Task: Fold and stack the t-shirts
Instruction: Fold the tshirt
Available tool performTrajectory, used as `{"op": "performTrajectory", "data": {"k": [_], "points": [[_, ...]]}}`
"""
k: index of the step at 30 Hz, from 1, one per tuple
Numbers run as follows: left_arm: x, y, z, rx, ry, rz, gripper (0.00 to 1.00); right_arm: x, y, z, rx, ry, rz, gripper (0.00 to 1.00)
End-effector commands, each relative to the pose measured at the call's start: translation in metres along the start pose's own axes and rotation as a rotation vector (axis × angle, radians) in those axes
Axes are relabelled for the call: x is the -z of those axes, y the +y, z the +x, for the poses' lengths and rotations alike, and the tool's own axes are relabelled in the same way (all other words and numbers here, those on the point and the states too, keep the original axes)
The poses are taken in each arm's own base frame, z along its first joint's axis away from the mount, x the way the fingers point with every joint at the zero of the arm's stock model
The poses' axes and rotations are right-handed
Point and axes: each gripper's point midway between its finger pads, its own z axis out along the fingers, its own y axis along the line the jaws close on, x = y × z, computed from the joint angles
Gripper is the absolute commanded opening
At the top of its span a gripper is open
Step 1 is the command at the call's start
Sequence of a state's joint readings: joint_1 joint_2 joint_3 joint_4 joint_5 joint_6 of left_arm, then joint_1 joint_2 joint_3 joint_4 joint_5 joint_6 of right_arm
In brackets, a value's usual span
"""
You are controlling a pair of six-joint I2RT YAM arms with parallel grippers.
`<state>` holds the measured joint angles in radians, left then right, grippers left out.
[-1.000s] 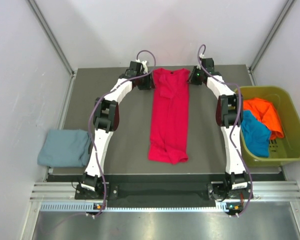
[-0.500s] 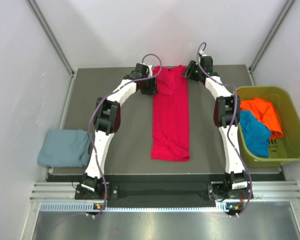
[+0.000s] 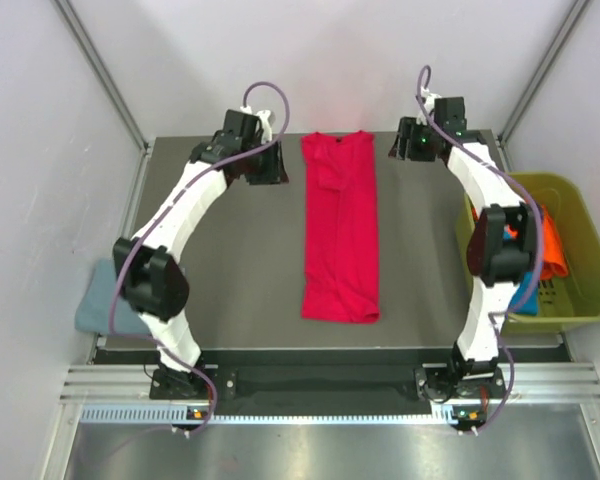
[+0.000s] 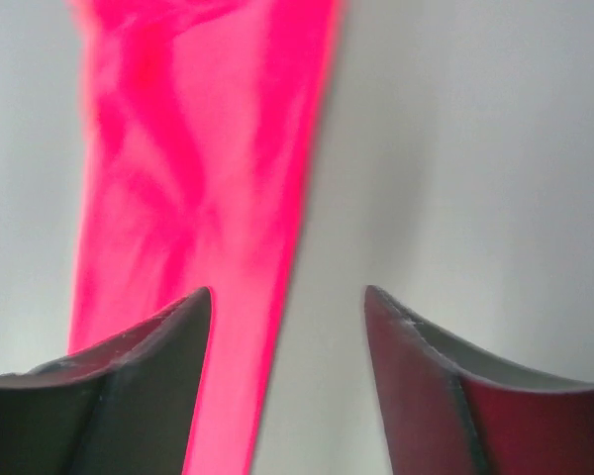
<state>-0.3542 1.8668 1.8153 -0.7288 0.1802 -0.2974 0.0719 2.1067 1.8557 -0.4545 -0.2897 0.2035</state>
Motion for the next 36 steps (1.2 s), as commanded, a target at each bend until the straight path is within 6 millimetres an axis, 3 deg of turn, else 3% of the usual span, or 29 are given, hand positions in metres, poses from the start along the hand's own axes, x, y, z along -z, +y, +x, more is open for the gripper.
{"op": "performTrajectory", "data": {"k": [1, 2, 4, 5, 7, 8, 10, 11, 14, 19, 25, 30, 36], "points": [[0.019, -0.004, 0.048, 0.084, 0.114, 0.037, 0.43, 0.073, 0.08, 0.018, 0.336, 0.061, -0.125, 0.56], [0.022, -0.003, 0.055, 0.097, 0.125, 0.036, 0.4, 0.075, 0.093, 0.055, 0.399, 0.146, -0.161, 0.5], [0.029, 0.003, 0.071, 0.124, 0.144, 0.024, 0.34, 0.098, 0.109, 0.085, 0.445, 0.203, -0.191, 0.39], [0.031, 0.007, 0.074, 0.133, 0.144, 0.018, 0.34, 0.1, 0.115, 0.121, 0.464, 0.276, -0.221, 0.39], [0.037, 0.02, 0.076, 0.172, 0.135, 0.007, 0.34, 0.12, 0.129, 0.146, 0.486, 0.314, -0.261, 0.38], [0.039, 0.024, 0.076, 0.187, 0.131, 0.003, 0.34, 0.124, 0.132, 0.177, 0.496, 0.383, -0.27, 0.37], [0.045, 0.036, 0.073, 0.228, 0.119, -0.005, 0.36, 0.138, 0.137, 0.2, 0.539, 0.41, -0.285, 0.38], [0.046, 0.039, 0.07, 0.239, 0.107, -0.003, 0.36, 0.141, 0.132, 0.23, 0.592, 0.467, -0.277, 0.4], [0.054, 0.046, 0.063, 0.27, 0.082, 0.0, 0.36, 0.152, 0.124, 0.267, 0.646, 0.547, -0.278, 0.44], [0.068, 0.043, 0.05, 0.281, 0.035, 0.018, 0.38, 0.155, 0.121, 0.291, 0.684, 0.61, -0.285, 0.45], [0.077, 0.039, 0.05, 0.299, 0.01, 0.036, 0.39, 0.165, 0.146, 0.3, 0.761, 0.606, -0.321, 0.41], [0.087, 0.034, 0.054, 0.305, 0.0, 0.053, 0.4, 0.182, 0.161, 0.326, 0.8, 0.653, -0.379, 0.4], [0.097, 0.034, 0.053, 0.315, -0.021, 0.059, 0.4, 0.175, 0.158, 0.341, 0.783, 0.706, -0.374, 0.4]]}}
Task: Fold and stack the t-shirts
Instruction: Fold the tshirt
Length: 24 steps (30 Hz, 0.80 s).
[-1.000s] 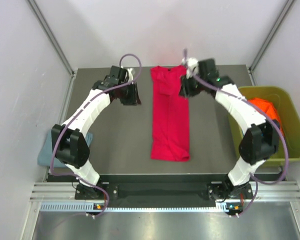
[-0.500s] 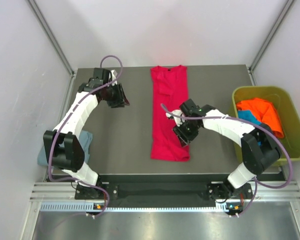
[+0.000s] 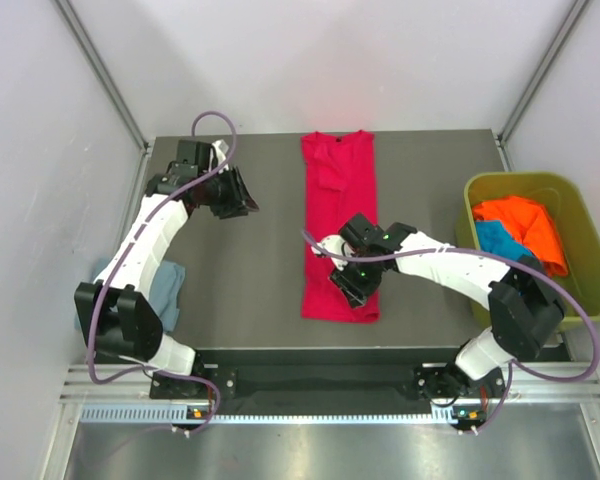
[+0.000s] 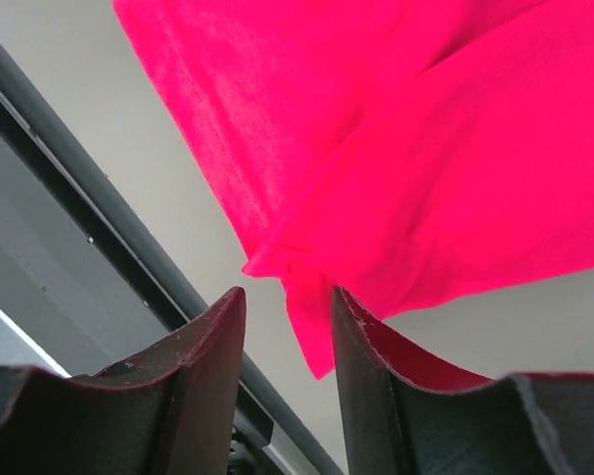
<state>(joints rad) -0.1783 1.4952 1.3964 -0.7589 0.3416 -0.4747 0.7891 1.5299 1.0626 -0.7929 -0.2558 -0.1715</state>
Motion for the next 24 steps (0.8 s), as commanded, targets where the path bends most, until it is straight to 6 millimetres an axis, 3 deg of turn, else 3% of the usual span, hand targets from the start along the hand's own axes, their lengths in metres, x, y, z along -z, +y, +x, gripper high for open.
{"op": "performTrajectory", "data": {"k": [1, 10, 24], "points": [[0.017, -0.012, -0.011, -0.006, -0.069, 0.049, 0.4, -0.005, 0.005, 0.001, -0.012, 0.011, -0.018, 0.4], [0.022, -0.009, -0.012, 0.024, -0.085, 0.059, 0.41, -0.023, 0.01, -0.006, 0.012, 0.051, -0.035, 0.39], [0.027, -0.006, -0.012, 0.049, -0.091, 0.072, 0.41, -0.034, 0.012, 0.008, 0.029, 0.092, -0.033, 0.39]]}}
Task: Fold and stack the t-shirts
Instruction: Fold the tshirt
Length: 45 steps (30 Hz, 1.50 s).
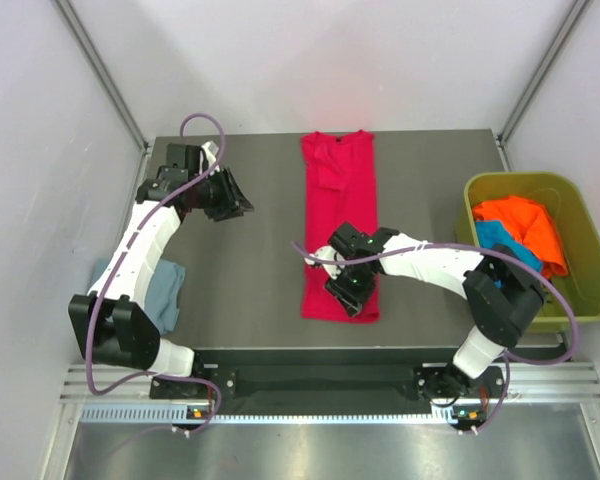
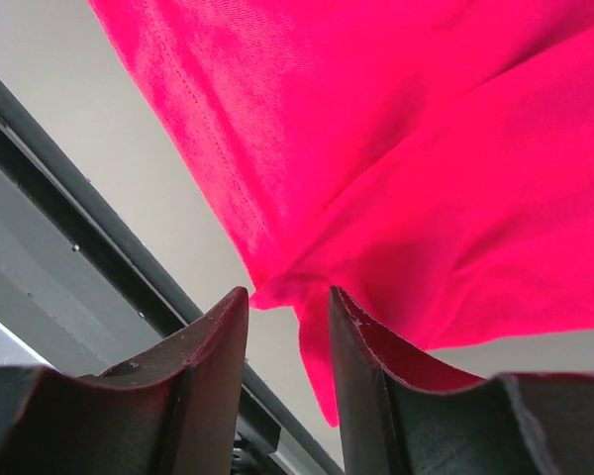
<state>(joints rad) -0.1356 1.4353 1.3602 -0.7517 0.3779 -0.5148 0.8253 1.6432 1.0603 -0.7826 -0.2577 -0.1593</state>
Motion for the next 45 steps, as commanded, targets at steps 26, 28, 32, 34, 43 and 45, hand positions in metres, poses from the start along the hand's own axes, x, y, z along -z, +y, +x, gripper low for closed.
{"op": "performTrajectory", "data": {"k": [26, 28, 32, 34, 43, 45], "points": [[0.012, -0.013, -0.006, 0.022, -0.044, 0.089, 0.41, 0.01, 0.014, -0.027, 0.11, -0.049, 0.028, 0.09], [0.012, -0.015, -0.008, 0.023, -0.046, 0.093, 0.41, 0.012, 0.023, -0.029, 0.124, -0.05, 0.006, 0.09], [0.013, -0.016, -0.01, 0.023, -0.052, 0.101, 0.41, 0.015, 0.034, -0.033, 0.143, -0.06, -0.014, 0.08], [0.013, -0.016, -0.008, 0.026, -0.047, 0.102, 0.41, 0.013, 0.038, -0.032, 0.146, -0.054, -0.024, 0.09], [0.009, -0.016, -0.01, 0.033, -0.041, 0.104, 0.41, 0.012, 0.045, -0.047, 0.147, -0.067, -0.05, 0.07], [0.006, -0.016, -0.01, 0.04, -0.038, 0.106, 0.41, 0.01, 0.047, -0.048, 0.143, -0.068, -0.058, 0.1]]}}
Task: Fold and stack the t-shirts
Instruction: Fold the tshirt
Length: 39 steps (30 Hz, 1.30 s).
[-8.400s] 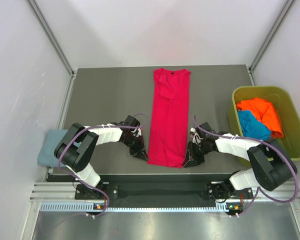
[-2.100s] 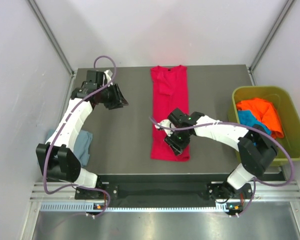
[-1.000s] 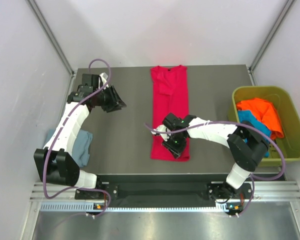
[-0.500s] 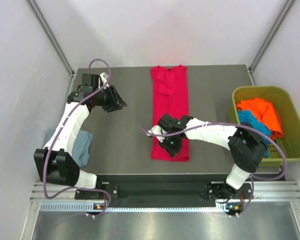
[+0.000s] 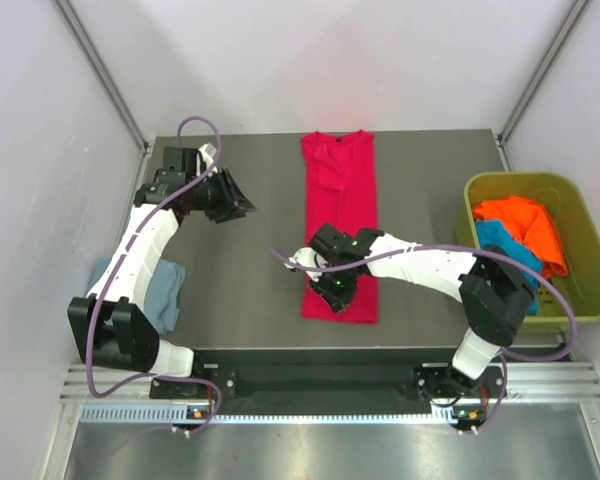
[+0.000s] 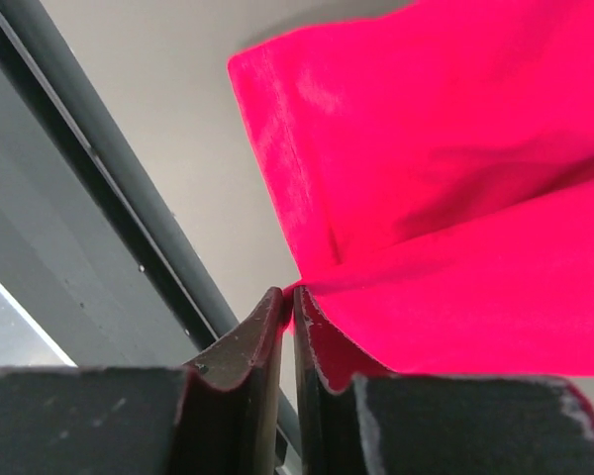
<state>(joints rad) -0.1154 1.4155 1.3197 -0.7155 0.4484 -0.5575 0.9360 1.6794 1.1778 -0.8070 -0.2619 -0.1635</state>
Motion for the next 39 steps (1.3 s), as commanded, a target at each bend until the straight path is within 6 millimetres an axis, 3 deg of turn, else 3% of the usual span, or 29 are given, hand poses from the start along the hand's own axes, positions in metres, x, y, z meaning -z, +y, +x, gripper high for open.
{"op": "performTrajectory", "data": {"k": [1, 3, 4, 6, 9, 12, 13, 14, 16, 17, 19, 20, 27, 32, 39], "points": [[0.003, -0.013, -0.015, -0.013, -0.05, 0.051, 0.41, 0.003, 0.013, -0.016, 0.019, -0.034, -0.037, 0.11], [0.002, -0.013, -0.016, -0.01, -0.048, 0.053, 0.41, 0.002, 0.014, -0.017, 0.019, -0.034, -0.04, 0.2], [0.001, -0.013, -0.015, -0.007, -0.045, 0.053, 0.42, 0.002, 0.014, -0.017, 0.016, -0.035, -0.038, 0.38], [0.0, -0.013, -0.017, -0.006, -0.043, 0.054, 0.44, 0.004, 0.015, -0.021, 0.021, -0.048, -0.044, 0.55], [-0.005, -0.004, -0.014, 0.0, -0.027, 0.018, 0.5, 0.021, 0.012, -0.031, 0.03, -0.11, -0.015, 0.65], [-0.014, 0.012, 0.007, 0.042, 0.037, -0.015, 0.5, 0.042, -0.006, -0.034, -0.063, -0.185, 0.012, 0.65], [-0.017, 0.016, 0.015, 0.063, 0.06, -0.014, 0.5, 0.058, -0.011, -0.036, -0.109, -0.241, 0.005, 0.65], [-0.02, 0.018, 0.024, 0.082, 0.093, -0.006, 0.49, 0.067, -0.038, -0.026, -0.284, -0.277, -0.003, 0.64], [-0.029, 0.027, 0.047, 0.134, 0.16, 0.005, 0.48, 0.081, -0.047, -0.017, -0.489, -0.349, -0.123, 0.62], [-0.033, 0.032, 0.054, 0.148, 0.184, 0.001, 0.49, 0.079, -0.071, 0.004, -0.697, -0.371, -0.144, 0.61], [-0.04, 0.042, 0.069, 0.164, 0.223, -0.006, 0.49, 0.079, -0.067, 0.015, -0.875, -0.406, -0.301, 0.58], [-0.043, 0.047, 0.074, 0.173, 0.235, -0.014, 0.49, 0.067, -0.072, 0.031, -0.961, -0.413, -0.338, 0.57], [-0.077, 0.077, 0.111, 0.185, 0.274, -0.086, 0.49, 0.052, -0.051, 0.039, -1.124, -0.436, -0.522, 0.54], [-0.096, 0.065, 0.14, 0.144, 0.326, -0.068, 0.48, 0.042, -0.043, 0.052, -1.195, -0.397, -0.563, 0.52], [-0.105, 0.06, 0.168, 0.136, 0.399, -0.075, 0.47, 0.028, -0.038, 0.074, -1.257, -0.33, -0.511, 0.52]]}}
